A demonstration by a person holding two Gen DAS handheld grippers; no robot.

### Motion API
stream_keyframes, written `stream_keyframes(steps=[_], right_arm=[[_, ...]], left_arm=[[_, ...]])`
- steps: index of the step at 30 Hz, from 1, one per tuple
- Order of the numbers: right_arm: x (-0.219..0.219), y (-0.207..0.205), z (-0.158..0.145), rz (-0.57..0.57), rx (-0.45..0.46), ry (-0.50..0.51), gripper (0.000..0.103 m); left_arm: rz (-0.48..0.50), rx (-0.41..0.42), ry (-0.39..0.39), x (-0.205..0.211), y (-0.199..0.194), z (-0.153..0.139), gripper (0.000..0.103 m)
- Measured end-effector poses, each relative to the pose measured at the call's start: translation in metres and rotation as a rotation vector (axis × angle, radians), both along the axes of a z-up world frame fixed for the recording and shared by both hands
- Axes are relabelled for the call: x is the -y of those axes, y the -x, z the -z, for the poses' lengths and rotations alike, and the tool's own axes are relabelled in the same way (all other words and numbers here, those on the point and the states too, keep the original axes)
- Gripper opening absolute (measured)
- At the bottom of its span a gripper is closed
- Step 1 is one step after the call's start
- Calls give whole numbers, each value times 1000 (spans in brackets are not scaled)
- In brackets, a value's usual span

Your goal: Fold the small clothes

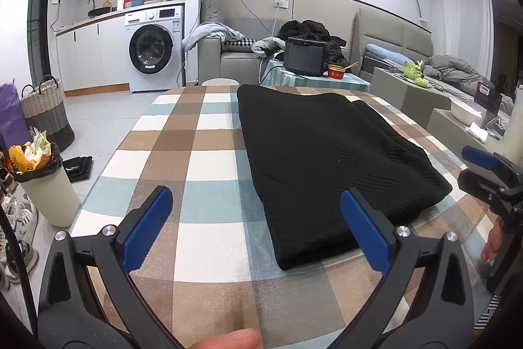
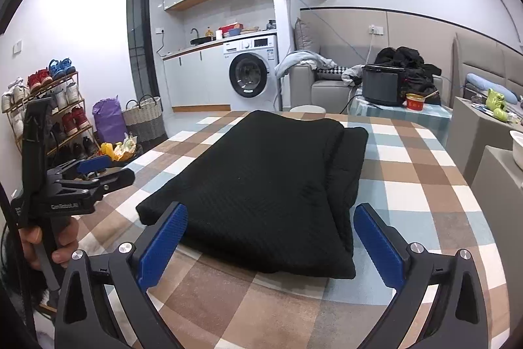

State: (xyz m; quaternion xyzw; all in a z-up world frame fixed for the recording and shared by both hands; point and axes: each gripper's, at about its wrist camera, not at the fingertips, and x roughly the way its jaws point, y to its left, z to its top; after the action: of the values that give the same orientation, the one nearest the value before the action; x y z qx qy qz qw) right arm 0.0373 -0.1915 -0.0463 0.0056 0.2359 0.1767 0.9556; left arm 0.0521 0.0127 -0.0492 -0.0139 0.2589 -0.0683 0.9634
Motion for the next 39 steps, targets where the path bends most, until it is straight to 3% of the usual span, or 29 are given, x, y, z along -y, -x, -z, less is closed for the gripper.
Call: stream_keyframes(steps=[14, 39], right_arm=[[0, 5, -1, 7, 42, 0, 103], [0, 5, 0, 4, 35, 0, 103]], left_arm=[[0, 15, 3, -4, 1, -1, 102], [8, 32, -9, 2, 3, -4, 102]])
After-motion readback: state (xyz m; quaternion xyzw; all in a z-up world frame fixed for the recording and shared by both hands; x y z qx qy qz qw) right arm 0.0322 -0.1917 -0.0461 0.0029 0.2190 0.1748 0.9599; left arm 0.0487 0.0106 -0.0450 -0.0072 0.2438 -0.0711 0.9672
